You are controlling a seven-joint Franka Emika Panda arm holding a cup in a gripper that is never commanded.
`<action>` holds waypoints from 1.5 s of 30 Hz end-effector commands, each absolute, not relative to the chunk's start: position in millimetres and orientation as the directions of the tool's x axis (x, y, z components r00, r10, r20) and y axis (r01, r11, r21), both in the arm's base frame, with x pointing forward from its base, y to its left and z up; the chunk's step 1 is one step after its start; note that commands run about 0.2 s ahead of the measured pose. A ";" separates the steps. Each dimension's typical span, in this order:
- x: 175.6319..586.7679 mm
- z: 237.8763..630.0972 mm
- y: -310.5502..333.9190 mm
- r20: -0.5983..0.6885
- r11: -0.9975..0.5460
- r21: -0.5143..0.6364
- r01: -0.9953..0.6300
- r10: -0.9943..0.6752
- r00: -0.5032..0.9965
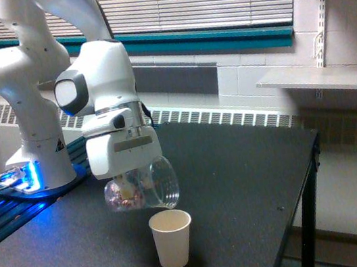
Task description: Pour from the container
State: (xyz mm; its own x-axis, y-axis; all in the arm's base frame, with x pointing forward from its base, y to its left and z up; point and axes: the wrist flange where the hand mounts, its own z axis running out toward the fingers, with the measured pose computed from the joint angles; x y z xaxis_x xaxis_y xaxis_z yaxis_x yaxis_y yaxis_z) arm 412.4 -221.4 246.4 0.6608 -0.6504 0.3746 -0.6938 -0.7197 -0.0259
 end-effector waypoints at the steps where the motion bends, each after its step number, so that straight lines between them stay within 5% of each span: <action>1: 411.1 251.1 -226.5 0.377 -0.677 -0.041 -0.735 -0.692 0.616; 45: 409.7 241.6 -219.4 0.367 -0.705 0.082 -0.705 -0.636 0.679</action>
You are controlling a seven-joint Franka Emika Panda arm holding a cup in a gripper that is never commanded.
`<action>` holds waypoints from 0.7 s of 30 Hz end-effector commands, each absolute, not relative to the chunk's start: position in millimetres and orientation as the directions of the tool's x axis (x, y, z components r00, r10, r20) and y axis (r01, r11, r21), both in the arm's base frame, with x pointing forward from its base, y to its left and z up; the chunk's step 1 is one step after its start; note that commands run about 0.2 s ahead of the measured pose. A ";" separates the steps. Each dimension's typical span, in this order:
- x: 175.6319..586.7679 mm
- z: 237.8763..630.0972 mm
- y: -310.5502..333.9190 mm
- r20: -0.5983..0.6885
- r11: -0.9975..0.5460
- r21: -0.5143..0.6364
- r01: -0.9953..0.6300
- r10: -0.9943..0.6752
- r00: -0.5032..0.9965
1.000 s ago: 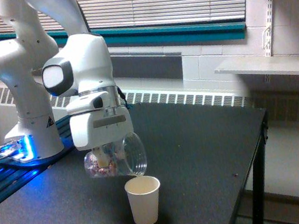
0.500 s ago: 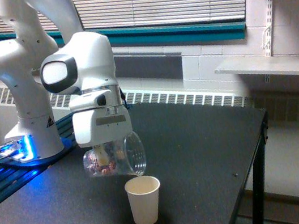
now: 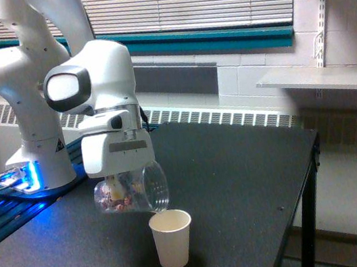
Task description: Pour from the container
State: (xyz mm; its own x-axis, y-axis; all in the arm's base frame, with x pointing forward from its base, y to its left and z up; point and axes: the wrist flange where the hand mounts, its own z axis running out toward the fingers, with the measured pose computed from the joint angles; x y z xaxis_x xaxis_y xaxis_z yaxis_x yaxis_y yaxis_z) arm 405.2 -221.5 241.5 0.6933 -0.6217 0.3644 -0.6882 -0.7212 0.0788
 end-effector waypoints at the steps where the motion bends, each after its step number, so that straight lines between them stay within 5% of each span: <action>1: 411.4 241.3 -217.7 0.365 -0.707 0.087 -0.702 -0.633 0.683; 21: 420.5 234.0 -204.9 0.356 -0.726 0.165 -0.667 -0.587 0.727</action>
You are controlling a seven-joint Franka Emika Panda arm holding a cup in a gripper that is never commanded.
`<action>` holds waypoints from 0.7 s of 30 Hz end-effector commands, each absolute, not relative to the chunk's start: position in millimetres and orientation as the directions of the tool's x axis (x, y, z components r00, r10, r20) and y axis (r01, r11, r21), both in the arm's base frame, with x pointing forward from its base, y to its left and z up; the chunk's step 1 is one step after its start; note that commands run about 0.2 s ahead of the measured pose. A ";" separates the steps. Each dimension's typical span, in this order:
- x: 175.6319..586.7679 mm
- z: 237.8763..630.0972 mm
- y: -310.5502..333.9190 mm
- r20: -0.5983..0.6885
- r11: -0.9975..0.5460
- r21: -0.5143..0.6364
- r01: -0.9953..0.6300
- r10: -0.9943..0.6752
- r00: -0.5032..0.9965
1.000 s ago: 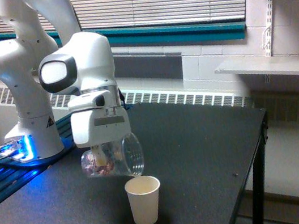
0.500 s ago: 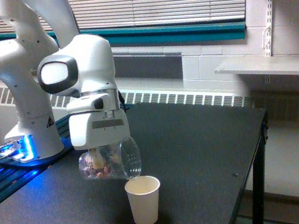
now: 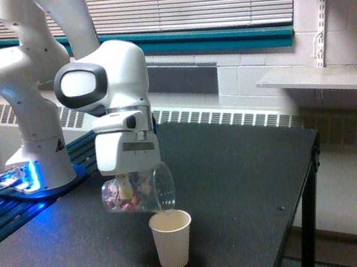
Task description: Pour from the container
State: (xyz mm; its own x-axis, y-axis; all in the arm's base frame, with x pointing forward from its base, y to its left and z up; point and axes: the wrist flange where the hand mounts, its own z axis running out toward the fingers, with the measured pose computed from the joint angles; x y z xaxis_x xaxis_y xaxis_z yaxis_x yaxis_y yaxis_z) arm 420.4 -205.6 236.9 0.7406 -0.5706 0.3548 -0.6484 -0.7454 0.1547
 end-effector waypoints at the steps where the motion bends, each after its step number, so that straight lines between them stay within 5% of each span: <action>1: 419.5 233.2 -205.7 0.356 -0.725 0.167 -0.669 -0.588 0.726; 21: 424.8 235.5 -210.3 0.357 -0.724 0.201 -0.660 -0.573 0.737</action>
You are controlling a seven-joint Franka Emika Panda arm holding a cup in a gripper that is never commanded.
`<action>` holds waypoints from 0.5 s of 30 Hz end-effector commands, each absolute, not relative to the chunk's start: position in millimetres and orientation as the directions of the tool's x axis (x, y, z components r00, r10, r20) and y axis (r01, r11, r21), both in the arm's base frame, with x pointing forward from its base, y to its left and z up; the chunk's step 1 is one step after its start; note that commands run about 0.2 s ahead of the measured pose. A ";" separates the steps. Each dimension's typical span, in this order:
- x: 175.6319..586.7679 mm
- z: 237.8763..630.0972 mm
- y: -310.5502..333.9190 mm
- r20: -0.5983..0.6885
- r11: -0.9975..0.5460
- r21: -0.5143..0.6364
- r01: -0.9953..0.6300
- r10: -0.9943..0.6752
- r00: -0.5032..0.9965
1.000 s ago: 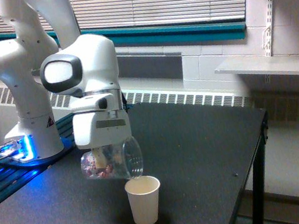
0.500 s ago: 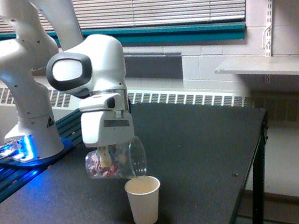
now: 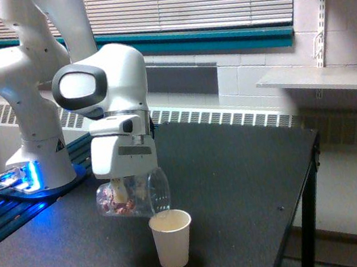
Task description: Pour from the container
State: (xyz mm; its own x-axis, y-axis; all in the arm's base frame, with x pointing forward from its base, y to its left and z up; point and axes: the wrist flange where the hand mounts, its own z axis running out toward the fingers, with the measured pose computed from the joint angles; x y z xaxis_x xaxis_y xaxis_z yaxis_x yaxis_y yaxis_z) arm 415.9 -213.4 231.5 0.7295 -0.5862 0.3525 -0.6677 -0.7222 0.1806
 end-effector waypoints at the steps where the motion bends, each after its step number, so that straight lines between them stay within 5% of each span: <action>1: 426.3 236.2 -209.4 0.358 -0.725 0.206 -0.657 -0.569 0.740; 15: 438.5 237.3 -195.5 0.355 -0.742 0.256 -0.619 -0.524 0.774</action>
State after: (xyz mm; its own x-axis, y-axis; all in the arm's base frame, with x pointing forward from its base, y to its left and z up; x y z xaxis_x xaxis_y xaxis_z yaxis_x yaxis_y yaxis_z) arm 433.9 -202.3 237.9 0.7660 -0.5369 0.3536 -0.6293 -0.7387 0.2416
